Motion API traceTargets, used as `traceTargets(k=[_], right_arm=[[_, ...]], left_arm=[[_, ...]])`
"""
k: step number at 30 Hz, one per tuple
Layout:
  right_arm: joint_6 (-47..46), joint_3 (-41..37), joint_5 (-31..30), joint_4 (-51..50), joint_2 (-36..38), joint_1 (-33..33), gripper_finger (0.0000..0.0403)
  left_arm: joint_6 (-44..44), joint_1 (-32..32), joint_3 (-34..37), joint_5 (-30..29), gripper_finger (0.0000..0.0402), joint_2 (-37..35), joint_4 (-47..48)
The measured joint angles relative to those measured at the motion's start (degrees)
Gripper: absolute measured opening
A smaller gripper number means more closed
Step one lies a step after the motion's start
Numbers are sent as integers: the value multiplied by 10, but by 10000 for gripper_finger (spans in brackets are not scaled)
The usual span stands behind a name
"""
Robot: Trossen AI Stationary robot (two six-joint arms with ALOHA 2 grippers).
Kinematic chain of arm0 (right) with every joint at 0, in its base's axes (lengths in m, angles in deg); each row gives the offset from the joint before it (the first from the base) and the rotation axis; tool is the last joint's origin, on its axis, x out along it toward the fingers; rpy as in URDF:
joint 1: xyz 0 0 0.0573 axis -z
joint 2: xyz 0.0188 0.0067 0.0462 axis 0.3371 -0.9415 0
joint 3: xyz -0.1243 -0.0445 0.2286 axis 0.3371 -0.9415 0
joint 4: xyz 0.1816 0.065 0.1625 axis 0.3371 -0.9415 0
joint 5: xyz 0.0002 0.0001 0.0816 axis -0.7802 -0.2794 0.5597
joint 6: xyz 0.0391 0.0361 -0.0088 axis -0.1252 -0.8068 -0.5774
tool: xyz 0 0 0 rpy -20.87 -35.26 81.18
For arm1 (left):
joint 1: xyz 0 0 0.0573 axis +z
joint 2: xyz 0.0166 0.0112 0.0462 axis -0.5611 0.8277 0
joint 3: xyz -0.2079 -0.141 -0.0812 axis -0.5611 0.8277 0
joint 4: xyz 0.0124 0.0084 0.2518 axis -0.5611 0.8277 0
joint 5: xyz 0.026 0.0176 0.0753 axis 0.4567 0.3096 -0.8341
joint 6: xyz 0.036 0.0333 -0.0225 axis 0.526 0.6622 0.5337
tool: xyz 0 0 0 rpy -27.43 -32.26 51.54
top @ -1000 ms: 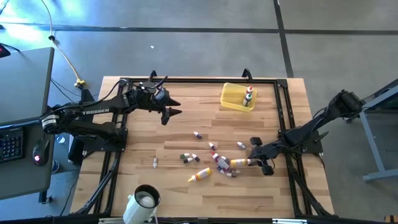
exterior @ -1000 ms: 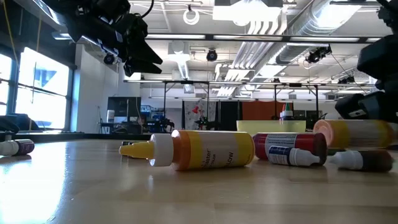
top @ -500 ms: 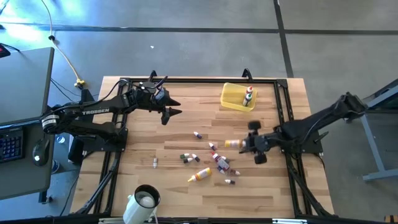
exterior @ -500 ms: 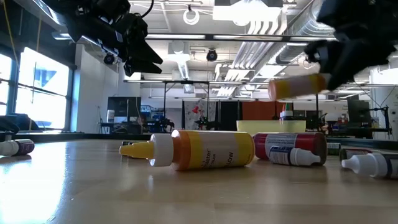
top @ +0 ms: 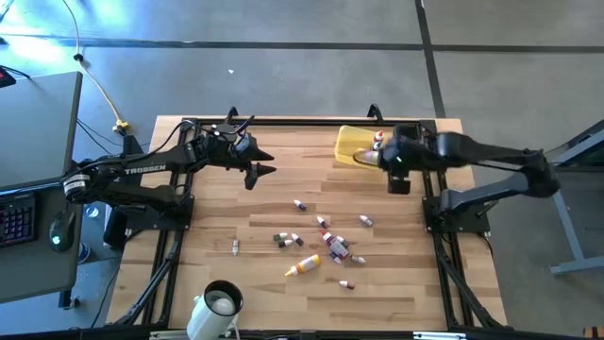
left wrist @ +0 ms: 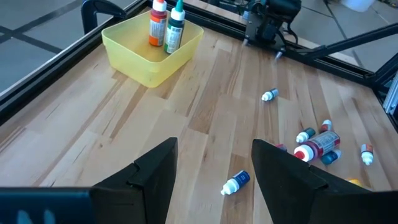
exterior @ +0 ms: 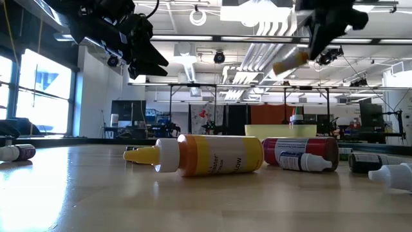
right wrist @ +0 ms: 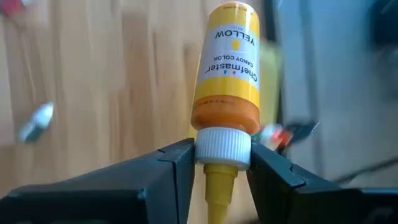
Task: Pick & Place food coloring
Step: Put the right big yellow food coloring bottle into the yellow bin
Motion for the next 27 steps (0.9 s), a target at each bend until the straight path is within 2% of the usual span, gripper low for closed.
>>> traceTargets(k=[3, 7, 12, 15, 27], right_arm=[[14, -2, 49, -31, -42, 69, 118], [88, -7, 89, -43, -100, 136, 118], [154, 8, 43, -40, -163, 178, 118], [186, 20, 42, -55, -190, 191, 118], [259, 26, -11, -93, -270, 194, 119]], left_arm=[[0, 0, 0, 0, 206, 0, 0], [0, 0, 0, 0, 206, 0, 0], [0, 0, 0, 0, 206, 0, 0], [0, 0, 0, 0, 206, 0, 0], [0, 0, 0, 2, 206, 0, 1]])
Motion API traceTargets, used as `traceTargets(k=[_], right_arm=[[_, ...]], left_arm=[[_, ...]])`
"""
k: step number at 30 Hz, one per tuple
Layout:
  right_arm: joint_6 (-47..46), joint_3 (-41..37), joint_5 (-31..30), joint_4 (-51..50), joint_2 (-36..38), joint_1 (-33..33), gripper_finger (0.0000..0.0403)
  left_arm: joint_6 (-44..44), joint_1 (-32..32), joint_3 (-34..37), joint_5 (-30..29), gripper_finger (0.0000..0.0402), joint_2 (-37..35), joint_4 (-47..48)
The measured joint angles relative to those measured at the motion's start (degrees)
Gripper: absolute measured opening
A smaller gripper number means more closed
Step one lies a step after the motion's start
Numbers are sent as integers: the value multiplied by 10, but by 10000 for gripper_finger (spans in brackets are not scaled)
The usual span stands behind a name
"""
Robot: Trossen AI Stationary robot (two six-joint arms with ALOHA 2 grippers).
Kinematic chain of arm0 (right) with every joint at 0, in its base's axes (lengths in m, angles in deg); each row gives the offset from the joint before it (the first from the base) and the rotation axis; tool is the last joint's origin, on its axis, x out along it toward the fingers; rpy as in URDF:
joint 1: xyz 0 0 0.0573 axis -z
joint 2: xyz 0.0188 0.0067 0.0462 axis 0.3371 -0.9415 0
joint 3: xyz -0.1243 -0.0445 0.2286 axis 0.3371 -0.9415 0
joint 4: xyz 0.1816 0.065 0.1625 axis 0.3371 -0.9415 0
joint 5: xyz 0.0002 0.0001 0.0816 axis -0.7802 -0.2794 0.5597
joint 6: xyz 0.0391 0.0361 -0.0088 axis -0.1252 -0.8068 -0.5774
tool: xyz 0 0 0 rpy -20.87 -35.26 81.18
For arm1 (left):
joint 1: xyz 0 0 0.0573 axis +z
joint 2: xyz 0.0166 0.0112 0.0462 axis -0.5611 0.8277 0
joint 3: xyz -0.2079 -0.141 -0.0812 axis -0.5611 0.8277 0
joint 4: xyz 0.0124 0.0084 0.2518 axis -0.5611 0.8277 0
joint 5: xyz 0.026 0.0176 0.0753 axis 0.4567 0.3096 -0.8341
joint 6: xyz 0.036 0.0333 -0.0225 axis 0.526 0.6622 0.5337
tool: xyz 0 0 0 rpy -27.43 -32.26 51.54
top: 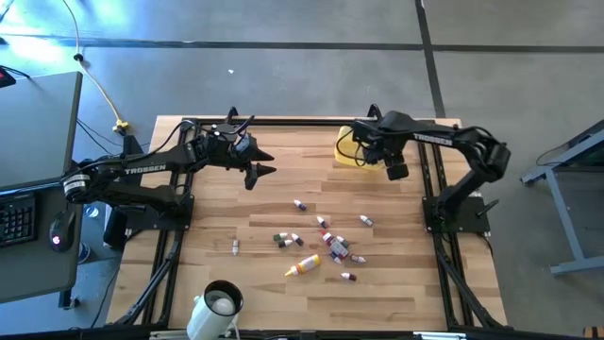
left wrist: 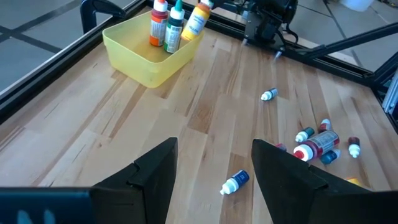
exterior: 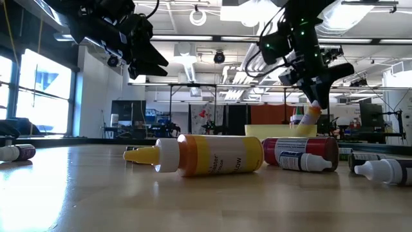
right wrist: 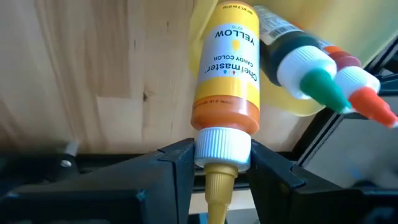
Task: Pick & Place food coloring
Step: Put the right big yellow food coloring bottle into the yellow bin
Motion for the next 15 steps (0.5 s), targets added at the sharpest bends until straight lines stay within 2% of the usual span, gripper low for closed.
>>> traceTargets(k=[5, 15], right_arm=[[29, 0, -28, 0, -21, 0, 119], [49, 0, -25, 9, -24, 0, 132]], left_arm=[[0, 0, 0, 0, 206, 0, 0], [0, 0, 0, -2, 206, 0, 0]])
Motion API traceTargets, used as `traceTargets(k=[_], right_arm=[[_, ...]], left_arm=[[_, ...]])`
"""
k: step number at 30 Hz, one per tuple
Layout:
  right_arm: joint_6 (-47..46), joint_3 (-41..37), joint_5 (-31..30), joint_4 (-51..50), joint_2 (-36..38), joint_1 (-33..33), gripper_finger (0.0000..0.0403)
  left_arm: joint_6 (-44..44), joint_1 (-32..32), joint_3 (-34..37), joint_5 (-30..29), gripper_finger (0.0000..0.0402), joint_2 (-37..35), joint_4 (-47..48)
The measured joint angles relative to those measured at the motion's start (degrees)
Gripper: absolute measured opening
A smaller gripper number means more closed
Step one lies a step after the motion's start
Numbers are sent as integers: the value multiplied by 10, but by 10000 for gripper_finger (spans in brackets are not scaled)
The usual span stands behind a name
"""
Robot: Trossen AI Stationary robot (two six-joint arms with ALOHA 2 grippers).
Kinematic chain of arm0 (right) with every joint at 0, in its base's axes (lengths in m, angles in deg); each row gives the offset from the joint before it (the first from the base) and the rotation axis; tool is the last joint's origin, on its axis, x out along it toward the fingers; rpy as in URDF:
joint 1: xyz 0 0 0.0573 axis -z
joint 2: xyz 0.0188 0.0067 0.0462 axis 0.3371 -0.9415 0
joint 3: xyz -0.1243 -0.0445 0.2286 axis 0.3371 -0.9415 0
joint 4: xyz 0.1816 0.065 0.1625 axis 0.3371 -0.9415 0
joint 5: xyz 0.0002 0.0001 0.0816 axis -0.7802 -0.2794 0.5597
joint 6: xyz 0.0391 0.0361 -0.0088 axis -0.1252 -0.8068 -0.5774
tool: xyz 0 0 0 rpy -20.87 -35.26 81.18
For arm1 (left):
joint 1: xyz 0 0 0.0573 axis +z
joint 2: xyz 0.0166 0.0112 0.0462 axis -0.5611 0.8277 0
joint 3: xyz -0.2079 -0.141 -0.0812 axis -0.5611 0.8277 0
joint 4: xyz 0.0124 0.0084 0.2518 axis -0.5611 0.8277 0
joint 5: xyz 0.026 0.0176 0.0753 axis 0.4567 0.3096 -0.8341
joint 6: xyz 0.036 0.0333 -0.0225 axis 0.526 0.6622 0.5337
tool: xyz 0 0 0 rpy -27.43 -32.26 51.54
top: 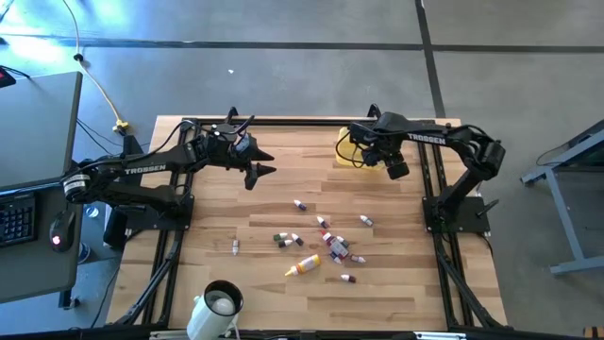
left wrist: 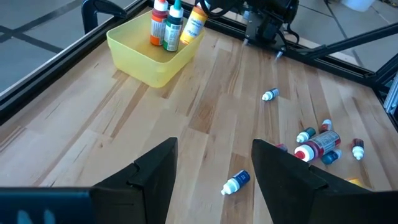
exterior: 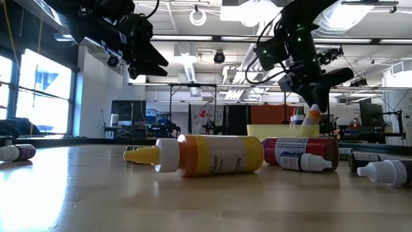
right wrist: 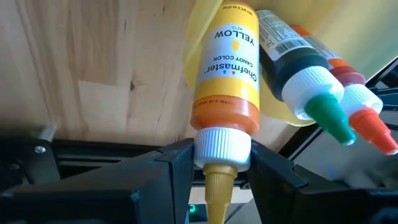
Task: Pick & Place food coloring
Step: Put the right big yellow food coloring bottle into the yellow bin, then put the big red food coloring bottle into the yellow bin
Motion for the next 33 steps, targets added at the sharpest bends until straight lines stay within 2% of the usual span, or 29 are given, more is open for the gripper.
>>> traceTargets(k=[13, 22, 28, 33], right_arm=[[-7, 0, 1, 26, 0, 0, 147], [-103, 0, -58, -45, 9, -19, 144], [-134, 0, -94, -71, 60, -59, 129], [-147, 0, -87, -18, 133, -81, 98]], left_arm=[[0, 0, 0, 0, 206, 0, 0], [1, 0, 0, 0, 206, 0, 0], [2, 0, 0, -6, 206, 0, 2], [2, 0, 0, -74, 206, 0, 2]])
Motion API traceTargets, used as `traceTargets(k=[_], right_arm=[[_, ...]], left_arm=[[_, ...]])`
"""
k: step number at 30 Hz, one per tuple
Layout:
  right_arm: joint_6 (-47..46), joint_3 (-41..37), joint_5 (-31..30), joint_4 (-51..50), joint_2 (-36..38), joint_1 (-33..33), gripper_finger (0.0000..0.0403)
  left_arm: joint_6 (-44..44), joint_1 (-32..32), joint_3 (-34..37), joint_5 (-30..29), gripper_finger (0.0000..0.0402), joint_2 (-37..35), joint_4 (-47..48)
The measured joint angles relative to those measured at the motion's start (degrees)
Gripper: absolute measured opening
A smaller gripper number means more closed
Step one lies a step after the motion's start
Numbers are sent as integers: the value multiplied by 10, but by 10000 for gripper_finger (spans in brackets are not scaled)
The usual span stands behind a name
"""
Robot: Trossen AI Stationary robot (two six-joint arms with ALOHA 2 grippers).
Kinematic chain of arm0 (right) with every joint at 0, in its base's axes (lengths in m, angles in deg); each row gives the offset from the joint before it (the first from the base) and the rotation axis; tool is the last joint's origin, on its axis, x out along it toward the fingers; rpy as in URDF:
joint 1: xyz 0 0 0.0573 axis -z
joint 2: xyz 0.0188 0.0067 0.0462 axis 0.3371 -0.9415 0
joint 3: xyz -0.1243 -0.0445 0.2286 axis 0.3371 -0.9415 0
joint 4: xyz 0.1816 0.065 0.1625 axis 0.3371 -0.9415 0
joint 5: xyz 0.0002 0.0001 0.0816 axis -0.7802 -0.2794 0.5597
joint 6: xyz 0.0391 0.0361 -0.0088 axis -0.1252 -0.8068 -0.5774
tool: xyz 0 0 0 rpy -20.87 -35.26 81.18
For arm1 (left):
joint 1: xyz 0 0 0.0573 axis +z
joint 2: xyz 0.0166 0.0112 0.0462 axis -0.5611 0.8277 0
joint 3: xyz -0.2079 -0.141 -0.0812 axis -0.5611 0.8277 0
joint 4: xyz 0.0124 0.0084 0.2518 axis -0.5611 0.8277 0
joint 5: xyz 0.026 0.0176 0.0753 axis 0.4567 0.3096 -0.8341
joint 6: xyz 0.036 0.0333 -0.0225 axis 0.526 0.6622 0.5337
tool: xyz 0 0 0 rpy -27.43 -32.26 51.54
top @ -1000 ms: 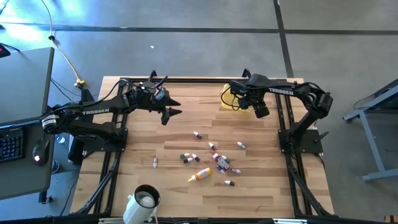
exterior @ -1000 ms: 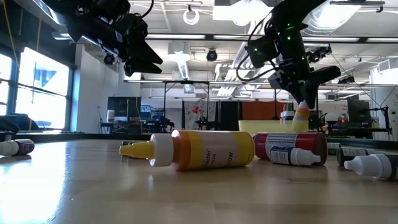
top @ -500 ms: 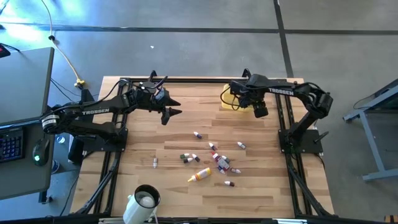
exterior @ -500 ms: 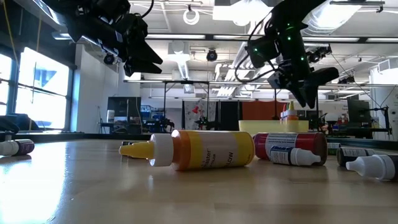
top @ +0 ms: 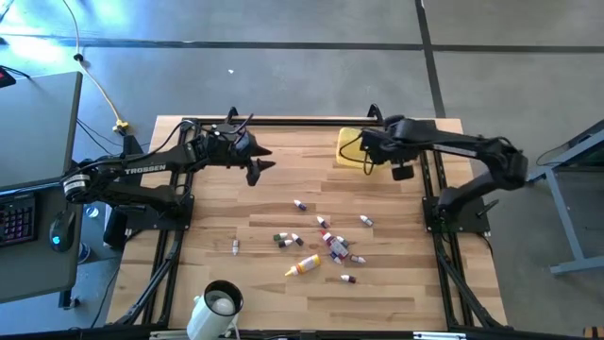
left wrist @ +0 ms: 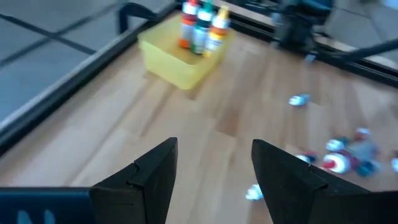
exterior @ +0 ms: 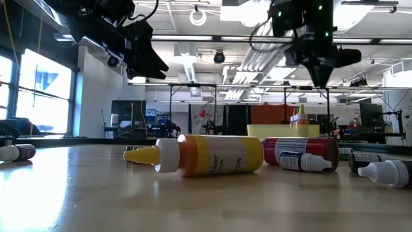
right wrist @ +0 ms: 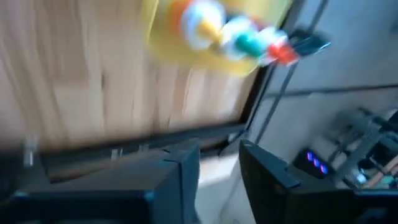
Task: Pick & Place food coloring
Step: Put the big red food coloring bottle into the yellow bin
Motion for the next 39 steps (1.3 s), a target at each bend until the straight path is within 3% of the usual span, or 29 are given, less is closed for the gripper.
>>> traceTargets(k=[2, 7, 10, 14, 18, 22, 25, 31, 33, 37, 39], right_arm=[[-1, 0, 39, 48, 32, -2, 77], [-61, 0, 202, 182, 100, 5, 11], [-119, -13, 263, 266, 129, 9, 11], [-160, -55, 256, 373, 154, 8, 8], [-315, -104, 149, 399, 173, 10, 5], [-334, -181, 134, 432, 212, 10, 3], [-344, -251, 153, 499, 244, 10, 3], [-331, -362, 194, 622, 279, 10, 2], [-300, -380, 239, 655, 285, 7, 1], [-258, -400, 384, 713, 284, -19, 2], [-264, -404, 419, 742, 284, -37, 4]], left_arm=[[0, 0, 0, -14, 206, 0, -1], [6, 0, 0, -18, 205, 1, -4], [26, 0, 0, -11, 192, 14, -8], [61, 0, 0, 10, 148, 48, -61], [64, -3, 0, 70, 81, 99, -172], [21, -18, 0, 24, 11, 148, -277], [17, -28, -1, -39, 13, 181, -343], [19, -28, -29, 0, 4, 219, -338], [19, -28, -37, 6, 2, 222, -320], [20, -27, -55, 5, 3, 222, -289], [20, -27, -59, 6, 3, 221, -287]])
